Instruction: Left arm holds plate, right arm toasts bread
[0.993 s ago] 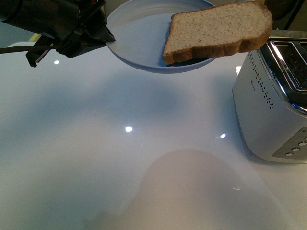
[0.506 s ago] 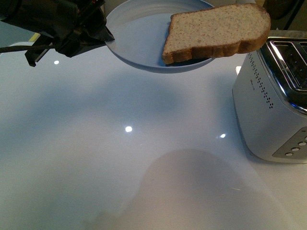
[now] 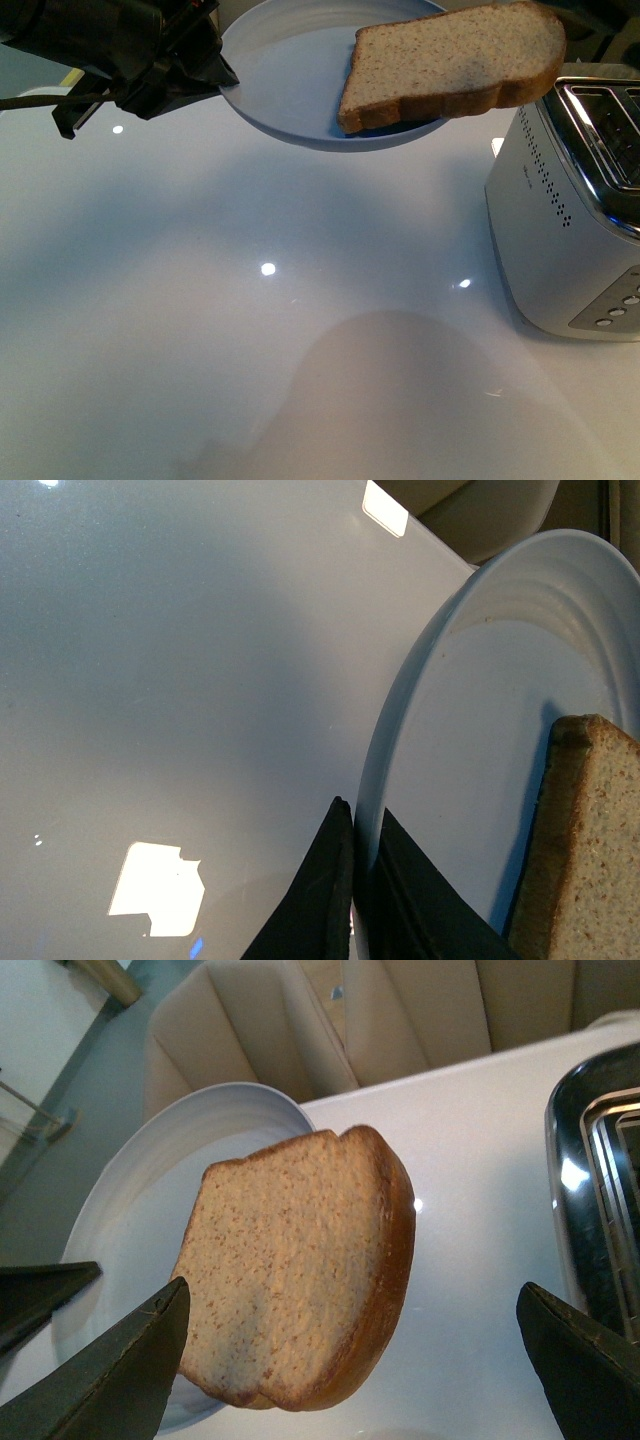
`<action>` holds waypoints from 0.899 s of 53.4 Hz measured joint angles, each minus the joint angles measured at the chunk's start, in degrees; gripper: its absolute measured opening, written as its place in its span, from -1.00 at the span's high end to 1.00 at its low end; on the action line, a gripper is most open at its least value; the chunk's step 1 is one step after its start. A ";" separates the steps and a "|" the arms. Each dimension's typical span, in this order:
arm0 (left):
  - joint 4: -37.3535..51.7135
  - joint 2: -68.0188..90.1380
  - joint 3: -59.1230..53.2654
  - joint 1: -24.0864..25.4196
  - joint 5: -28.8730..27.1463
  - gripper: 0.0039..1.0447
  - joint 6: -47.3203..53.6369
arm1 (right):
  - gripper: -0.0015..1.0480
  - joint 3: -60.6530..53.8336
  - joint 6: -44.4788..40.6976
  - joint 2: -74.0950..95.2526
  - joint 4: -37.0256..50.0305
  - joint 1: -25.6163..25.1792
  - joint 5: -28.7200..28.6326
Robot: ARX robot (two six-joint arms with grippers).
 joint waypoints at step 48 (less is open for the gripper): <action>0.00 0.00 0.00 0.00 -0.02 0.94 0.00 | 0.59 1.75 25.53 9.38 7.06 -1.36 -6.29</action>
